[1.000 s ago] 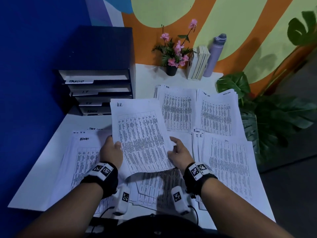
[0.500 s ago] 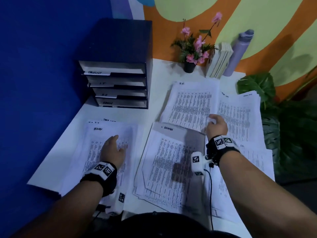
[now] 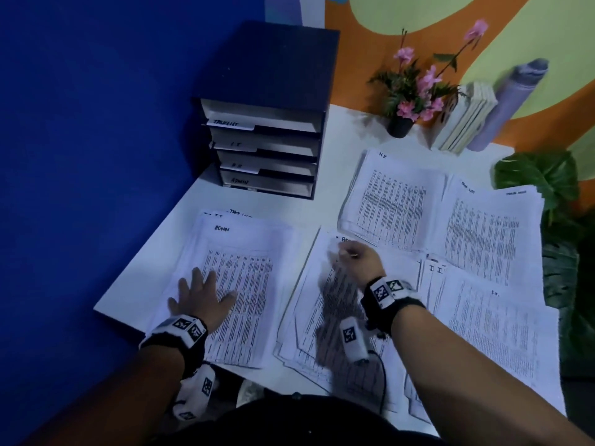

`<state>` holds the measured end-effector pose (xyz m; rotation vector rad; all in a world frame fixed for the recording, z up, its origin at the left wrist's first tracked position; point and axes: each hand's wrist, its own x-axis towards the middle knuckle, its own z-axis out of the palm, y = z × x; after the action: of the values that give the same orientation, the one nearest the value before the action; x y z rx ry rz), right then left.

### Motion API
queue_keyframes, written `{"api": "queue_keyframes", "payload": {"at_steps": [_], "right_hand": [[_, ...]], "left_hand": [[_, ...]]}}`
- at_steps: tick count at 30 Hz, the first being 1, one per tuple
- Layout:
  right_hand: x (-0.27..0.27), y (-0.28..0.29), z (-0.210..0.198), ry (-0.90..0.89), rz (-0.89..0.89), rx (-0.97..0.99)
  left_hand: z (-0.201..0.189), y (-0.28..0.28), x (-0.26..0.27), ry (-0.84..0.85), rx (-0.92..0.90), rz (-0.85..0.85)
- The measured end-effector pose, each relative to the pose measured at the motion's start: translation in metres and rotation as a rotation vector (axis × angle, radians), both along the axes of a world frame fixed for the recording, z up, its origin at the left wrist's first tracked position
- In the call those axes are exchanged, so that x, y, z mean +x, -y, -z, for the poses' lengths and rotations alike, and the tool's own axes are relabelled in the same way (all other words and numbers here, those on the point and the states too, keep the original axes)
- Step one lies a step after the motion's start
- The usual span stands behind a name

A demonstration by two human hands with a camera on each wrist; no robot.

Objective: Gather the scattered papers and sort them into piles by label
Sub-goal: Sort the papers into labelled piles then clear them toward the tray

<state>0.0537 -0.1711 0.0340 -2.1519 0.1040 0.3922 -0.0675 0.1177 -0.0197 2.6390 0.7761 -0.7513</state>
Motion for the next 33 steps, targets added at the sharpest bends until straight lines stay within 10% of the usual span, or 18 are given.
{"api": "queue_keyframes", "payload": {"at_steps": [10,19,33], "right_hand": [[-0.053,-0.066,0.036,-0.292,-0.125,-0.052],[-0.049,-0.064,0.029,-0.266,0.217,0.125],[-0.057,-0.070,0.025,-0.335,0.364,0.253]], "left_hand": [[0.001,0.015,-0.014,0.091,-0.087,0.272],[-0.022,-0.024,0.012,0.397,-0.419,-0.261],[-0.023,-0.053,0.016,0.406,-0.612,-0.335]]}}
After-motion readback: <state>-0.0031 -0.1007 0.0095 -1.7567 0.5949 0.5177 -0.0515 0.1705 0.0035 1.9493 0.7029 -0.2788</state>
